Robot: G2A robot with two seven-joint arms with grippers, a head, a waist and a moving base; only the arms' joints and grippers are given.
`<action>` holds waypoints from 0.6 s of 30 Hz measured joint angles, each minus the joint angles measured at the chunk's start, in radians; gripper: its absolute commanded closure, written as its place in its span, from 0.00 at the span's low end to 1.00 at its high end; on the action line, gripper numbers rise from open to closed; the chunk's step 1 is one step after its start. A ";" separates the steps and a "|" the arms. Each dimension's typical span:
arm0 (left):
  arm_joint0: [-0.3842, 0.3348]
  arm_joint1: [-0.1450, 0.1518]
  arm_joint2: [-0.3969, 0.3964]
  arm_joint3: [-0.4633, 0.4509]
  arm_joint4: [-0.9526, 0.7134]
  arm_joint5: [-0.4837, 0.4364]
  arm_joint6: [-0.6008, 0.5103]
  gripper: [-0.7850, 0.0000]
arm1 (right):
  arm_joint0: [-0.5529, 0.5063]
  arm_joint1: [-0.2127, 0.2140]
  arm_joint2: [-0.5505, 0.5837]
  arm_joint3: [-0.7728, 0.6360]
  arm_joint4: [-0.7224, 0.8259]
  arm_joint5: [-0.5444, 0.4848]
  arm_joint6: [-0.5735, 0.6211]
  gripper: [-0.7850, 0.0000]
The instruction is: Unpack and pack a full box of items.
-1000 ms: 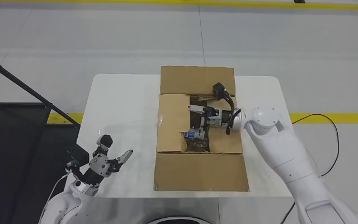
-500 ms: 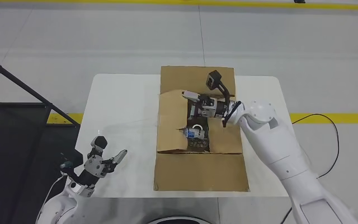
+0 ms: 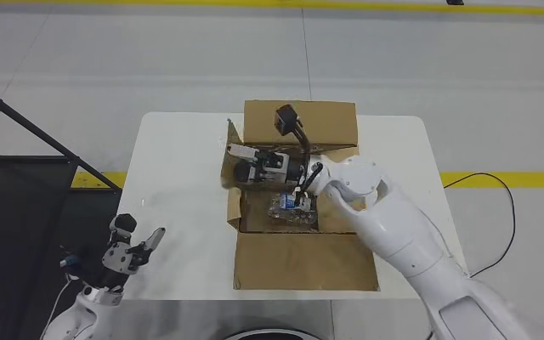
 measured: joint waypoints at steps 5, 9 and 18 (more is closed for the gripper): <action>0.032 -0.003 -0.038 0.038 -0.029 -0.013 0.048 0.00 | 0.029 -0.047 -0.073 0.041 -0.033 -0.032 -0.090 0.00; 0.055 -0.006 -0.063 0.066 -0.051 -0.027 0.079 0.00 | 0.056 -0.085 -0.122 0.092 -0.036 -0.033 -0.119 0.00; 0.068 -0.011 -0.087 0.105 -0.067 -0.059 0.095 0.00 | 0.098 -0.149 -0.173 0.196 -0.038 -0.018 -0.118 0.00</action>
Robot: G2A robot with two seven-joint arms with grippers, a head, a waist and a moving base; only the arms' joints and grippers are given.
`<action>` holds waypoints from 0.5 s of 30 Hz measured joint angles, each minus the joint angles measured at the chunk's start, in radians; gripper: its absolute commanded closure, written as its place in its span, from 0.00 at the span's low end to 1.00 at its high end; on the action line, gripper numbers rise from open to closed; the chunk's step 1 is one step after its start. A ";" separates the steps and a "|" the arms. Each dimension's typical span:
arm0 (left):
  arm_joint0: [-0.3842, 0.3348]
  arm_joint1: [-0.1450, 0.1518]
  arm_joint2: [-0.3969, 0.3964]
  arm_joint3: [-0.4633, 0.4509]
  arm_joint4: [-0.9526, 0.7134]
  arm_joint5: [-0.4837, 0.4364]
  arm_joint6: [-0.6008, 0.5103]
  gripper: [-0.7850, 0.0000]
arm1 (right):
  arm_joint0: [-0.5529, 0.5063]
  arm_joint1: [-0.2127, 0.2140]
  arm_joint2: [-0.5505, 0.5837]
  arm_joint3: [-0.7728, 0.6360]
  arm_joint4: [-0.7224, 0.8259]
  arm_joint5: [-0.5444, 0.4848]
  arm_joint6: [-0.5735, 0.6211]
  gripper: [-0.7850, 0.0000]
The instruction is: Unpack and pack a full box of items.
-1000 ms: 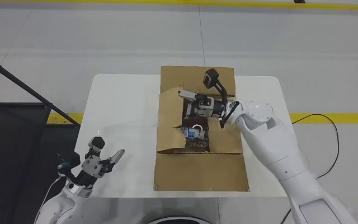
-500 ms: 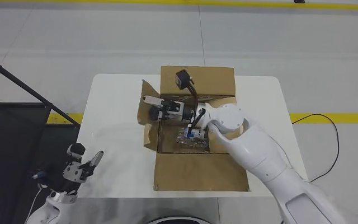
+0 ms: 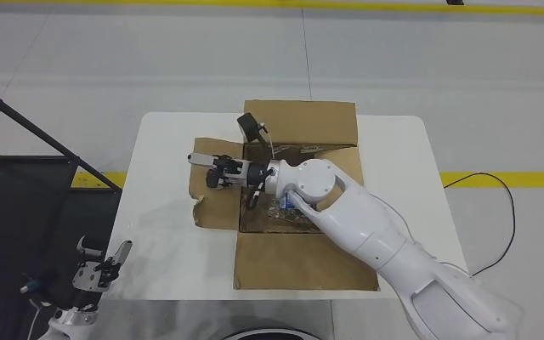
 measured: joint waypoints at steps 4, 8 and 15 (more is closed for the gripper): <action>-0.004 -0.001 -0.005 -0.004 0.003 -0.011 -0.010 0.00 | 0.005 -0.017 0.000 0.038 -0.004 -0.002 0.008 0.00; -0.012 -0.003 -0.005 -0.007 0.011 -0.017 -0.025 0.00 | 0.004 -0.024 0.021 0.059 0.003 -0.013 0.027 0.00; -0.007 -0.005 -0.030 -0.058 0.027 -0.020 -0.028 0.00 | -0.014 -0.016 0.085 0.038 0.027 -0.024 0.100 0.00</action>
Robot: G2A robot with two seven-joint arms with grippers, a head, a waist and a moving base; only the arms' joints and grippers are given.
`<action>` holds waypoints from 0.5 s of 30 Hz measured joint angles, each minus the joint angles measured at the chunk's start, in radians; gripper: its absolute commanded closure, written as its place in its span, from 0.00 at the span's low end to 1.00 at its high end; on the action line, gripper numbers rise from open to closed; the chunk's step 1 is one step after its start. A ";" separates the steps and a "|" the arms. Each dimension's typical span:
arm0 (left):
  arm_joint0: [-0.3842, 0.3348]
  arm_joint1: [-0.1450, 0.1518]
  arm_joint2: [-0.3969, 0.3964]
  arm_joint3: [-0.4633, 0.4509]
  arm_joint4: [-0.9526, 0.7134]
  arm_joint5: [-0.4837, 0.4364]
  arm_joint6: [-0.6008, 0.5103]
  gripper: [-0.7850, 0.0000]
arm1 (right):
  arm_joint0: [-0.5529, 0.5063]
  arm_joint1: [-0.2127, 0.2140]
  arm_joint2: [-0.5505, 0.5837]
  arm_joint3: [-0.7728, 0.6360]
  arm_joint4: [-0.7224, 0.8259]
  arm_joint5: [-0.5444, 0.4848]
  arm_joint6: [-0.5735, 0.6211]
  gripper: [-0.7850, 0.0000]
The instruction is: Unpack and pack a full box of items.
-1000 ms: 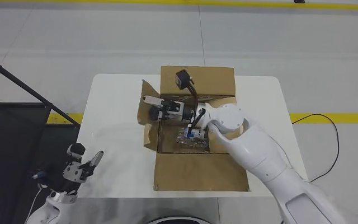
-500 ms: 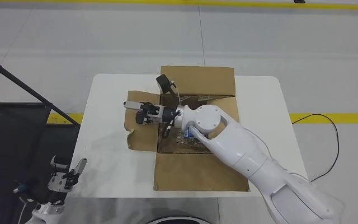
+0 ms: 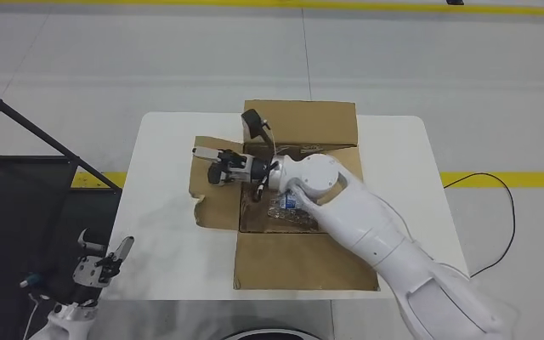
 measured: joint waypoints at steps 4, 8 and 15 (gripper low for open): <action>0.024 0.000 -0.038 -0.068 0.004 -0.019 0.005 0.00 | -0.021 0.023 0.066 -0.048 -0.006 -0.004 0.062 0.00; 0.044 0.000 -0.086 -0.146 0.001 -0.024 -0.009 0.00 | -0.068 0.057 0.154 -0.123 -0.028 0.002 0.110 0.00; 0.032 0.001 -0.125 -0.265 -0.043 -0.025 -0.105 0.00 | -0.187 0.123 0.331 -0.280 -0.110 0.002 0.207 0.00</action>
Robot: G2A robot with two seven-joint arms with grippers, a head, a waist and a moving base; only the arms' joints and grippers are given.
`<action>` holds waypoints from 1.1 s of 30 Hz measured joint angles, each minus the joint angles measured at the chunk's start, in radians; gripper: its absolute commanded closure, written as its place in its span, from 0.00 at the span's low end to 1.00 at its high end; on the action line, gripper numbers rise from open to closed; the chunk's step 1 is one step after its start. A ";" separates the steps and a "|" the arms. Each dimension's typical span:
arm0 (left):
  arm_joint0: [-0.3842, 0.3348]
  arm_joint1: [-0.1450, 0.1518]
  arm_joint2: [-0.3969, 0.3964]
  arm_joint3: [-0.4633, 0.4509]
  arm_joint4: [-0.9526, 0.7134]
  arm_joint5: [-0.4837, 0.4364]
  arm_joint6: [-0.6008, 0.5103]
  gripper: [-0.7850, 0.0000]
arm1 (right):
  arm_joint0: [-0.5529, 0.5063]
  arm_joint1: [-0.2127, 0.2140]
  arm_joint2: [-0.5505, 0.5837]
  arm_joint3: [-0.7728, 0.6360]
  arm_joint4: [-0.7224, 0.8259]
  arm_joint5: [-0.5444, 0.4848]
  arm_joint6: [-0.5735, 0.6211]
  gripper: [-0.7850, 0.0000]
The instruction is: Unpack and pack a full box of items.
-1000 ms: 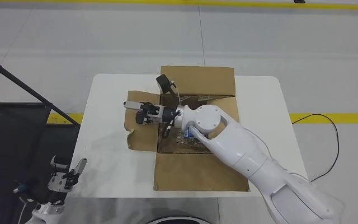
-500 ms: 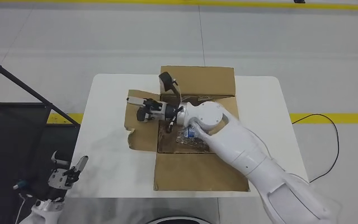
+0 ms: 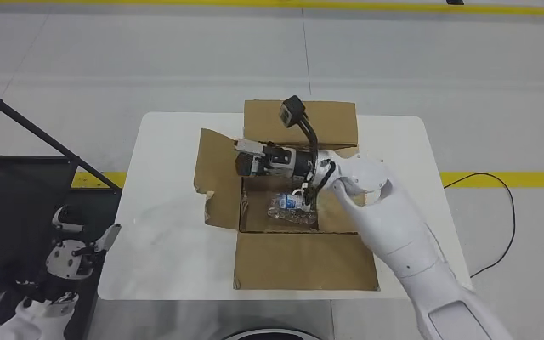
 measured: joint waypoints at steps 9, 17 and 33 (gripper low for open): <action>-0.112 0.015 0.068 -0.244 -0.082 0.014 -0.285 0.00 | -0.274 0.099 0.352 -0.293 -0.089 -0.084 0.181 0.00; -0.401 0.035 0.344 -0.331 -0.078 0.105 -0.656 0.00 | -0.525 0.149 0.674 -0.385 -0.040 -0.198 0.242 0.00; -0.948 -0.024 0.943 -0.002 -0.120 0.463 -0.903 0.00 | -0.607 0.192 0.931 -0.168 0.071 -0.289 0.321 0.00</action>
